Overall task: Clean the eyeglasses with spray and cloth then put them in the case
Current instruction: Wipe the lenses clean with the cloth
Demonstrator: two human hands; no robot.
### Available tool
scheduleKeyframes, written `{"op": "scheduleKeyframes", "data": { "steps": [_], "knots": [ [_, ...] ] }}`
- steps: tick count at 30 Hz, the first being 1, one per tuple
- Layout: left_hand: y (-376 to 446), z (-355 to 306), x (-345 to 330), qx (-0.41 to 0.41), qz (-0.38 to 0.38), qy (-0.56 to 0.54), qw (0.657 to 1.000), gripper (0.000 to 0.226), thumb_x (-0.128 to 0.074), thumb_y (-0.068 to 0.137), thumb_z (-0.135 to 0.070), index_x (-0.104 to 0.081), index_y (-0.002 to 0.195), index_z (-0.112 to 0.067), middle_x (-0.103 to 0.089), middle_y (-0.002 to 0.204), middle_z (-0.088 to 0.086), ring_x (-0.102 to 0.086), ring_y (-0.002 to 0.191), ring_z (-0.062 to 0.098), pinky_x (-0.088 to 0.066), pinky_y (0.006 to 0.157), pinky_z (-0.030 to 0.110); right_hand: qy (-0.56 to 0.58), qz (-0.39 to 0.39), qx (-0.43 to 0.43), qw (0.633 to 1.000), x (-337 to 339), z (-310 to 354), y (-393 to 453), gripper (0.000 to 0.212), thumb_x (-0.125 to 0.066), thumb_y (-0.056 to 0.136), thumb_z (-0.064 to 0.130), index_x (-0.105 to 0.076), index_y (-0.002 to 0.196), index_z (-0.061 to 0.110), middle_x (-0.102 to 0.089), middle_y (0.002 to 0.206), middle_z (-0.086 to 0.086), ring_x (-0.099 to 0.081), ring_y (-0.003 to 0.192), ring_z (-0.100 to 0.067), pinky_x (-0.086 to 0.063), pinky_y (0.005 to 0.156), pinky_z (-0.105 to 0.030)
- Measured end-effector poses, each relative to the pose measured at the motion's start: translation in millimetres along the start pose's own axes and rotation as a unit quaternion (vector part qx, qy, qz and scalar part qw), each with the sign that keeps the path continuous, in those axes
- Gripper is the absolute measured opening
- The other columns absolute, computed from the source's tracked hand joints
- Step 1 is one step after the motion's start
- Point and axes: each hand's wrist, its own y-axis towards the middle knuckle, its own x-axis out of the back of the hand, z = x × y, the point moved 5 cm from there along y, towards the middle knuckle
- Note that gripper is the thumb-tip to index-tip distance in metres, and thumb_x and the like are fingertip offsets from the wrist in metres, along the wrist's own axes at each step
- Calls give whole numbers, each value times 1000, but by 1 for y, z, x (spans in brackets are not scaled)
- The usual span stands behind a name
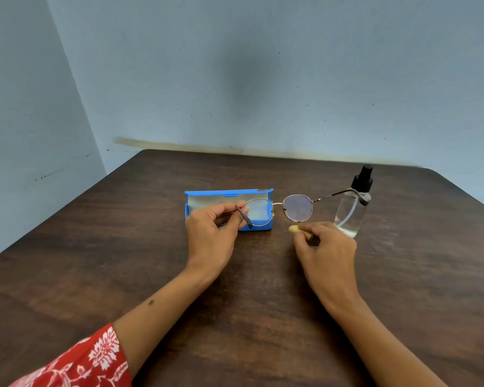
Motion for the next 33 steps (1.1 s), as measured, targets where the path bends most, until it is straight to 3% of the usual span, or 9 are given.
{"op": "scheduleKeyframes", "data": {
  "steps": [3,6,11,14,18,24,29,33],
  "knots": [
    [2,2,2,-7,-4,20,1000,20,-69,80,-4,-70,91,-20,-73,86,1,-71,83,10,-58,77,30,17,21,56,998,-7,15,-8,10,-69,77,8,-76,83,13,-70,82,2,-61,70,-6,-42,73,-7],
    [3,3,4,-8,-8,19,1000,18,-71,79,-4,-71,92,-18,-73,85,2,-71,84,12,-58,80,36,41,-4,170,985,-7,37,-13,16,-64,77,9,-75,89,9,-70,88,0,-64,79,-9,-48,79,-15],
    [-1,0,-2,-21,11,24,999,21,-70,79,-5,-70,88,-24,-73,85,-2,-71,84,12,-57,82,36,-45,-36,310,949,-12,53,-17,20,-63,84,4,-70,102,0,-68,104,-12,-63,98,-24,-52,85,-32],
    [-2,2,-3,-22,10,14,1000,21,-70,79,-4,-71,89,-23,-74,87,2,-71,86,16,-56,84,40,-99,-15,331,938,-18,54,-19,22,-60,84,2,-70,104,1,-67,107,-11,-60,102,-25,-55,78,-34],
    [-2,2,-3,-38,12,40,998,20,-71,79,-5,-72,97,-14,-73,90,0,-70,86,12,-57,84,35,-100,27,369,924,-21,61,-25,33,-48,82,8,-69,106,-1,-67,105,-10,-58,101,-23,-52,83,-30],
    [0,4,-3,-46,0,43,998,23,-70,80,-1,-72,96,-17,-74,92,1,-70,88,13,-56,85,40,-166,-11,341,925,-21,55,-17,23,-59,83,-2,-68,104,-4,-67,106,-14,-61,103,-28,-53,84,-35],
    [1,4,-1,-51,-2,45,998,19,-71,79,-5,-72,96,-14,-73,91,-1,-70,88,13,-57,84,38,-138,31,365,920,-26,61,-24,34,-48,83,9,-67,108,-2,-67,106,-11,-56,104,-25,-50,87,-31],
    [1,4,-3,-58,-1,46,997,23,-70,80,-3,-72,95,-19,-74,91,0,-71,88,14,-56,84,40,-175,-19,335,926,-22,53,-15,24,-59,83,-2,-67,105,-5,-66,108,-15,-56,106,-27,-48,90,-32]
  ]
}}
